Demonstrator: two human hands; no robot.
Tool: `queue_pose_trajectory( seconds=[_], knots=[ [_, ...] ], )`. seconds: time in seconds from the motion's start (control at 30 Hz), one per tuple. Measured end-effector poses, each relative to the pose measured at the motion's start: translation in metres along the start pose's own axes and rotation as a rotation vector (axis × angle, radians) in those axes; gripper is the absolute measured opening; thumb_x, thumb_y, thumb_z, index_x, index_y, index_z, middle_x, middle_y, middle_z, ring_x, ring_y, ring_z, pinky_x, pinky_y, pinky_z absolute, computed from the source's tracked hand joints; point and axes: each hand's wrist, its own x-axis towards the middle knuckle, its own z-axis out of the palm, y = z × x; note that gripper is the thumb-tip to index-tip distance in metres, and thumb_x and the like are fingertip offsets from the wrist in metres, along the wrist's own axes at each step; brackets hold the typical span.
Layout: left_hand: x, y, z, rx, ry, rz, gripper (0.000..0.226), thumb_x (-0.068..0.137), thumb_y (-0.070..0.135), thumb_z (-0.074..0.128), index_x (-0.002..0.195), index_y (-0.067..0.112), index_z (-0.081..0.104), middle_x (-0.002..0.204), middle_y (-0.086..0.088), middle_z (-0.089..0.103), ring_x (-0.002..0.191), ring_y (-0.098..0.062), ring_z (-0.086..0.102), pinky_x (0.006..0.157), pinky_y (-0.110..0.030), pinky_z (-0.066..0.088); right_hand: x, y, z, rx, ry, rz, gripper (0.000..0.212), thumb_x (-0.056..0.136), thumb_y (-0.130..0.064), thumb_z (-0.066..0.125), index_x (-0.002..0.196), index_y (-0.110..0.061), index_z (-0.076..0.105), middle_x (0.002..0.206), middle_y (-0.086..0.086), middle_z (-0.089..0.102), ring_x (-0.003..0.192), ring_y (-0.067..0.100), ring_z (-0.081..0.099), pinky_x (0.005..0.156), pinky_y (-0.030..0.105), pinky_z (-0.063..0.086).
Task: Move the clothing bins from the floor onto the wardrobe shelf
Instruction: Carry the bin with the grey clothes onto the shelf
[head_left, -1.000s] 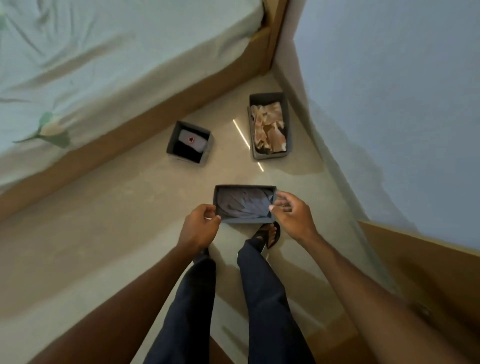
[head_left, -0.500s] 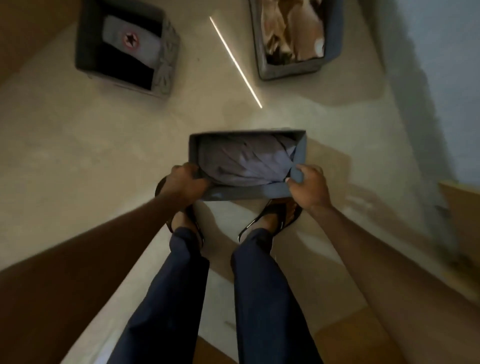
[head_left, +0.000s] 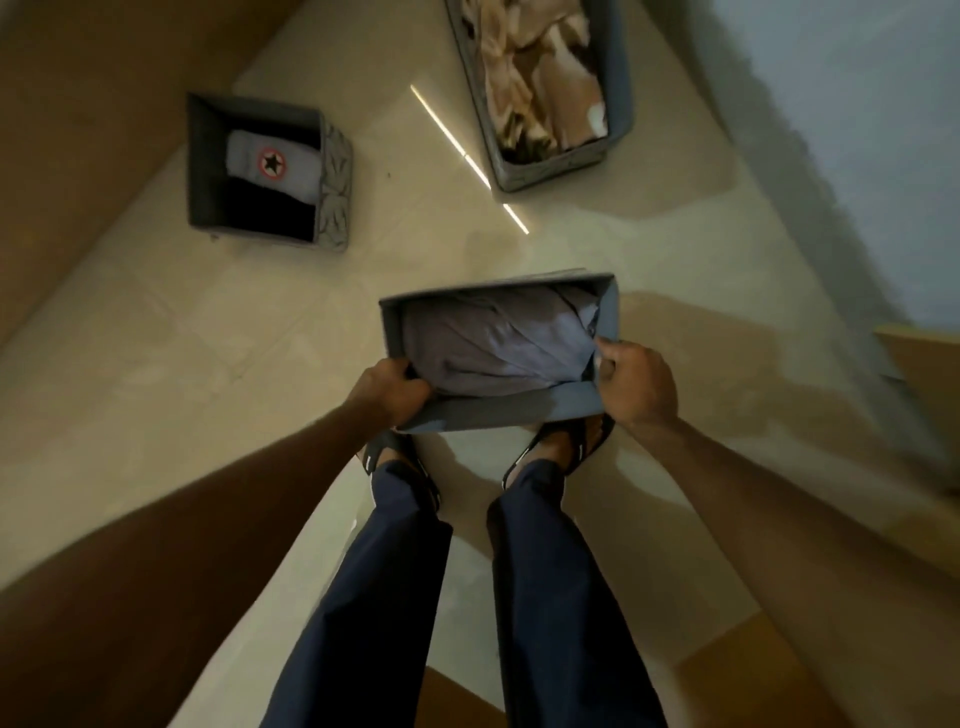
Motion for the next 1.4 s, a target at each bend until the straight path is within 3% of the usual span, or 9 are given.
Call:
queue_pose_trajectory(
  seconds=[0.1, 0.23, 0.4, 0.5, 0.67, 0.83, 0.97, 1.17, 1.4],
  knots=[
    [-0.038, 0.016, -0.011, 0.055, 0.009, 0.045, 0.045, 0.083, 0.036, 0.062, 0.124, 0.018, 0.061, 0.123, -0.015, 0.063, 0.108, -0.033, 0.059, 0.088, -0.035, 0.049, -0.033, -0.006, -0.028, 0.044, 0.004, 0.054, 0.029, 0.091, -0.006, 0.049, 0.115, -0.009, 0.066, 0.097, 0.024, 0.067, 0.084, 0.041, 0.062, 0.061, 0.034, 0.043],
    [-0.123, 0.052, -0.037, 0.138, -0.002, 0.105, 0.04, 0.085, 0.032, 0.061, 0.121, 0.015, 0.061, 0.121, -0.015, 0.063, 0.106, -0.032, 0.059, 0.08, -0.032, 0.045, -0.102, -0.02, -0.092, 0.13, 0.046, 0.133, 0.038, 0.092, -0.007, 0.05, 0.128, -0.013, 0.06, 0.112, 0.022, 0.067, 0.097, 0.042, 0.063, 0.076, 0.043, 0.055],
    [-0.22, 0.086, -0.072, 0.178, -0.01, 0.173, 0.038, 0.084, 0.034, 0.06, 0.117, 0.015, 0.065, 0.116, -0.016, 0.066, 0.099, -0.031, 0.062, 0.082, -0.036, 0.052, -0.187, -0.033, -0.168, 0.169, 0.063, 0.195, 0.028, 0.093, -0.013, 0.052, 0.117, -0.01, 0.064, 0.106, 0.021, 0.069, 0.093, 0.039, 0.064, 0.072, 0.039, 0.052],
    [-0.275, 0.1, -0.088, 0.2, -0.013, 0.226, 0.033, 0.085, 0.03, 0.059, 0.114, 0.015, 0.066, 0.112, -0.015, 0.067, 0.095, -0.029, 0.062, 0.082, -0.036, 0.053, -0.238, -0.041, -0.209, 0.186, 0.105, 0.237, 0.03, 0.093, -0.017, 0.053, 0.121, -0.012, 0.063, 0.111, 0.02, 0.068, 0.098, 0.038, 0.064, 0.077, 0.04, 0.054],
    [-0.378, 0.121, -0.118, 0.338, -0.052, 0.41, 0.041, 0.089, 0.034, 0.057, 0.127, 0.019, 0.058, 0.125, -0.013, 0.063, 0.108, -0.031, 0.06, 0.088, -0.036, 0.05, -0.338, -0.072, -0.259, 0.272, 0.25, 0.337, 0.035, 0.092, -0.014, 0.052, 0.126, -0.012, 0.06, 0.114, 0.02, 0.068, 0.1, 0.038, 0.064, 0.081, 0.041, 0.055],
    [-0.469, 0.127, -0.147, 0.478, -0.045, 0.596, 0.062, 0.087, 0.048, 0.057, 0.144, 0.029, 0.038, 0.135, -0.011, 0.057, 0.116, -0.032, 0.057, 0.093, -0.037, 0.048, -0.421, -0.107, -0.279, 0.312, 0.366, 0.374, 0.042, 0.087, -0.006, 0.051, 0.126, -0.019, 0.06, 0.093, 0.016, 0.071, 0.081, 0.035, 0.066, 0.06, 0.036, 0.049],
    [-0.527, 0.138, -0.158, 0.55, -0.018, 0.74, 0.057, 0.091, 0.043, 0.056, 0.144, 0.027, 0.039, 0.131, -0.009, 0.06, 0.112, -0.027, 0.06, 0.084, -0.03, 0.045, -0.48, -0.117, -0.294, 0.376, 0.538, 0.436, 0.047, 0.087, -0.004, 0.052, 0.13, -0.02, 0.058, 0.103, 0.013, 0.072, 0.087, 0.031, 0.067, 0.066, 0.036, 0.054],
    [-0.603, 0.182, -0.133, 0.635, 0.011, 1.001, 0.049, 0.088, 0.05, 0.055, 0.131, 0.026, 0.055, 0.114, -0.004, 0.067, 0.089, -0.015, 0.059, 0.071, -0.028, 0.047, -0.553, -0.087, -0.323, 0.398, 0.764, 0.525, 0.045, 0.09, -0.007, 0.05, 0.133, -0.021, 0.055, 0.115, 0.008, 0.071, 0.093, 0.026, 0.068, 0.073, 0.037, 0.058],
    [-0.682, 0.23, -0.046, 0.589, 0.007, 1.181, 0.043, 0.089, 0.046, 0.056, 0.128, 0.026, 0.058, 0.111, -0.002, 0.07, 0.085, -0.014, 0.062, 0.074, -0.03, 0.052, -0.636, -0.018, -0.368, 0.391, 0.95, 0.658, 0.046, 0.092, -0.006, 0.049, 0.135, -0.024, 0.054, 0.112, 0.009, 0.071, 0.088, 0.028, 0.066, 0.066, 0.032, 0.052]
  ],
)
